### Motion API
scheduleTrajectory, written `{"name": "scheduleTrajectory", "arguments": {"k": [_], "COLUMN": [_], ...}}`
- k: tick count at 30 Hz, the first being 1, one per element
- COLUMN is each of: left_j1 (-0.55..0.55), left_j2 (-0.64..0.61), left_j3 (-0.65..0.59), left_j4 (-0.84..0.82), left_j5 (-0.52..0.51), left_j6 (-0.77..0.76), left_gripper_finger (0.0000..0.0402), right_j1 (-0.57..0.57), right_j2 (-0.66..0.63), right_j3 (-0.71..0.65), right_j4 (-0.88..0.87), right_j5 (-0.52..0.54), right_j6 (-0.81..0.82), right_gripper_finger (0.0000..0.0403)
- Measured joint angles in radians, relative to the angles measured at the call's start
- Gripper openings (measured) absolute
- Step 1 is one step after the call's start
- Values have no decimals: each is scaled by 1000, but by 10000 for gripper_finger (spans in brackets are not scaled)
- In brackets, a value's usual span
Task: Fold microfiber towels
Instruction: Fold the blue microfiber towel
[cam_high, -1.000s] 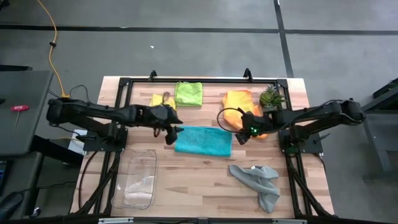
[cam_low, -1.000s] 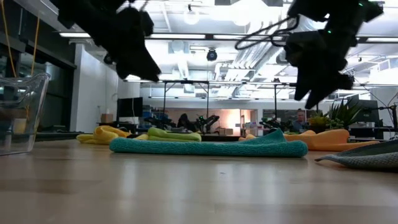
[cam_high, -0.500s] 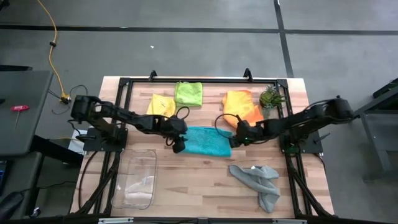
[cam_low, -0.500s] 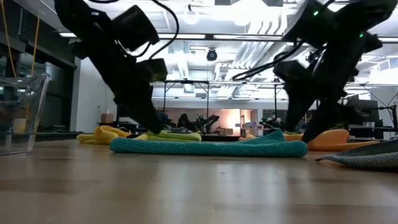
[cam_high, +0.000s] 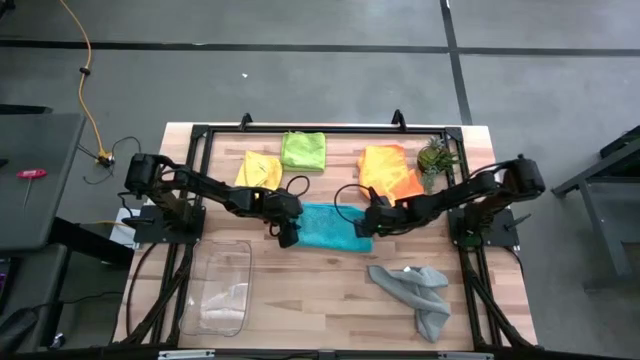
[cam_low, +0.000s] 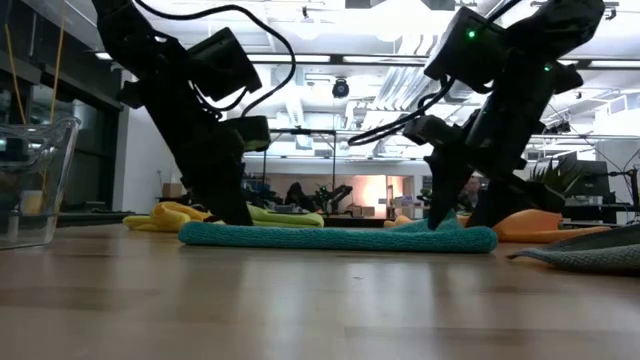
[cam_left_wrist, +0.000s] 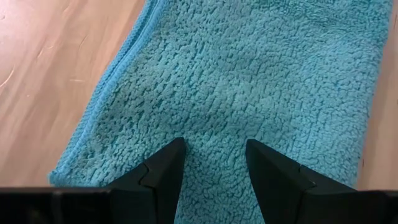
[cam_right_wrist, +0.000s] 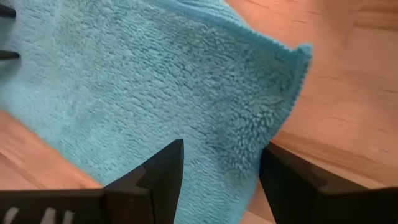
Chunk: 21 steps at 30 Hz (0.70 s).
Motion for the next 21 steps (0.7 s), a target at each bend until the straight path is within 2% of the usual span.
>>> {"name": "scheduleTrajectory", "arguments": {"k": [3, 6, 8, 13, 17, 21], "left_j1": [0, 0, 0, 0, -1, -1], "left_j2": [-3, -3, -2, -1, 0, -4], "left_j3": [-1, -3, -4, -5, -5, -5], "left_j4": [2, 18, 35, 55, 61, 66], "left_j5": [-1, -9, -11, -3, 11, 57], "left_j6": [-21, -56, -74, -108, -131, -130], "left_gripper_finger": [165, 165, 165, 165, 165, 165], "right_j1": [0, 0, 1, 1, 0, -1], "right_j2": [3, 3, 3, 4, -16, -84], "right_j3": [4, 2, -9, -24, -22, -27], "right_j4": [5, 3, 5, 13, -15, -144], "right_j5": [6, 22, 37, 45, 47, 48], "right_j6": [0, 20, 54, 54, 31, -40], "right_gripper_finger": [181, 153, 122, 16, 10, 4]}}
